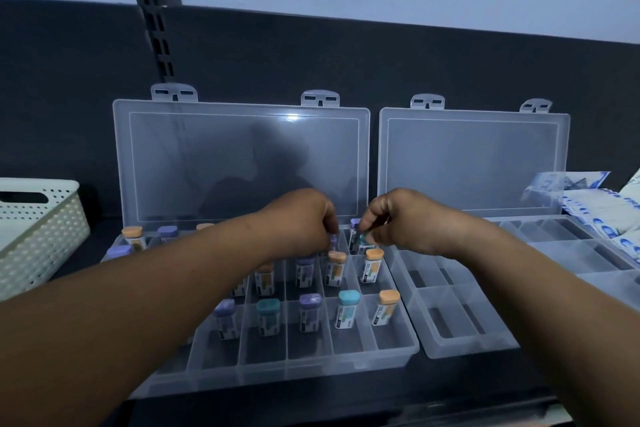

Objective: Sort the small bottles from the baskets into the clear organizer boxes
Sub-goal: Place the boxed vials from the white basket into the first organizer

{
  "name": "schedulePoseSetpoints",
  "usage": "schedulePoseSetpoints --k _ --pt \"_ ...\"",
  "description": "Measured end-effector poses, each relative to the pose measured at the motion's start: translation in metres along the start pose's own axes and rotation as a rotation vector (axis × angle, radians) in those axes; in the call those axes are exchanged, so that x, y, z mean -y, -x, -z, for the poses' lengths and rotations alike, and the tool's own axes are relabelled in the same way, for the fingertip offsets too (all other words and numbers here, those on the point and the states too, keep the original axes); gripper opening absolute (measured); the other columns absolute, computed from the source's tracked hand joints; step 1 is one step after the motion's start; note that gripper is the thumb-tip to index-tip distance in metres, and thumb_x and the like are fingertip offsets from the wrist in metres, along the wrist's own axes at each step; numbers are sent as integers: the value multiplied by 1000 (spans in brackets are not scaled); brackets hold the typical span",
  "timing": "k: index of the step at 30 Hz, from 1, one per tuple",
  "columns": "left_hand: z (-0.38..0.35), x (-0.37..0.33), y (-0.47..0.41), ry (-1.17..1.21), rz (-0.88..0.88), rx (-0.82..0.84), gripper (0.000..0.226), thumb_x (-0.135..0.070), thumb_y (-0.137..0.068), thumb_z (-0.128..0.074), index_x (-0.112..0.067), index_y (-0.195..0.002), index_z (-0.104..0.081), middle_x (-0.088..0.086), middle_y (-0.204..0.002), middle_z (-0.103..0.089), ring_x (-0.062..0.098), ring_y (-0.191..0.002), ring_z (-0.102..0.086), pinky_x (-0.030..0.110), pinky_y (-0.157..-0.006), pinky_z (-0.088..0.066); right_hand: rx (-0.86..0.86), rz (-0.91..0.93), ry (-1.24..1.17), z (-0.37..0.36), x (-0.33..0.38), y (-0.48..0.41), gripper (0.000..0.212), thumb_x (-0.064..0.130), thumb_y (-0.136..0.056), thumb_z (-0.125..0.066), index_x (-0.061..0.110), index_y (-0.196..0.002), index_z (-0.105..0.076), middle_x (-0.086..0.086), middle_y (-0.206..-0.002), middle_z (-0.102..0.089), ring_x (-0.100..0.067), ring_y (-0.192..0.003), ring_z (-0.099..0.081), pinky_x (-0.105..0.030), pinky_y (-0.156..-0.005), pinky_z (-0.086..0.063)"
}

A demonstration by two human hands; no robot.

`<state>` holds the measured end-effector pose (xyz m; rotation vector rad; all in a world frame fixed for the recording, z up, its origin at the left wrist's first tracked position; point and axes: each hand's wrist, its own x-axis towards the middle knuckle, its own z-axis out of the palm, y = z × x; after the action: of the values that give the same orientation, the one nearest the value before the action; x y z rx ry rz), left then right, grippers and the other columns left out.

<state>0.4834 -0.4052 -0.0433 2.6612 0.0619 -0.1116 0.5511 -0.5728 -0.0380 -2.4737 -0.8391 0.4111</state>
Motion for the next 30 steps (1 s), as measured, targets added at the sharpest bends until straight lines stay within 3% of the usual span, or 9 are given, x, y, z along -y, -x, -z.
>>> schedulePoseSetpoints --k 7,10,13,16,18,23,26,30 --pt "3 2 2 1 3 -29 29 -14 -79 -73 -18 -108 -71 -1 -100 -70 14 -88 -65 30 -83 -54 -4 -18 21 4 7 4 11 11 -87 -68 17 -94 -74 8 -82 -68 -2 -71 -59 -13 -62 -45" --pt "7 4 4 12 -3 -46 31 -14 -79 -74 -18 -110 -70 -2 -100 -69 14 -88 -63 26 -78 -51 -28 -23 48 8 14 6 6 14 -87 -69 17 -90 -73 2 -86 -70 -10 -79 -64 -22 -72 -54" --pt "16 5 10 36 -21 -91 28 -18 -80 -74 -19 -108 -70 -5 -92 -65 13 -88 -62 25 -76 -49 -93 18 101 11 26 8 3 16 -87 -70 17 -84 -70 1 -83 -69 -13 -79 -64 -28 -75 -54" --pt "30 14 24 7 -45 -178 27 -22 -82 -71 -21 -109 -68 -4 -102 -66 13 -94 -60 27 -82 -49 -181 125 190 7 50 9 5 18 -88 -66 20 -84 -67 2 -83 -65 -15 -78 -61 -32 -76 -53" --pt "43 25 36 -65 -64 -253 34 -28 -82 -70 -25 -115 -64 -3 -112 -63 15 -103 -58 31 -89 -48 -238 210 291 2 68 8 5 22 -88 -65 22 -93 -65 2 -93 -62 -18 -86 -60 -34 -81 -50" --pt "87 77 87 -282 -35 -371 55 -39 -85 -65 -28 -136 -47 -3 -134 -49 18 -125 -43 32 -104 -36 -195 347 468 -21 124 4 51 34 -90 -62 27 -139 -48 1 -134 -50 -18 -124 -48 -28 -102 -37" --pt "113 124 126 -296 63 -415 60 -40 -85 -66 -26 -139 -43 -3 -141 -45 17 -130 -40 32 -107 -34 -167 429 469 -42 161 -4 60 37 -91 -61 23 -145 -39 3 -146 -42 -15 -134 -39 -22 -108 -28" --pt "135 191 176 -307 217 -422 63 -40 -85 -66 -26 -142 -41 -4 -145 -42 16 -133 -37 34 -111 -32 -122 504 458 -76 214 -18 63 39 -91 -60 24 -147 -35 4 -152 -36 -12 -139 -33 -22 -112 -25"
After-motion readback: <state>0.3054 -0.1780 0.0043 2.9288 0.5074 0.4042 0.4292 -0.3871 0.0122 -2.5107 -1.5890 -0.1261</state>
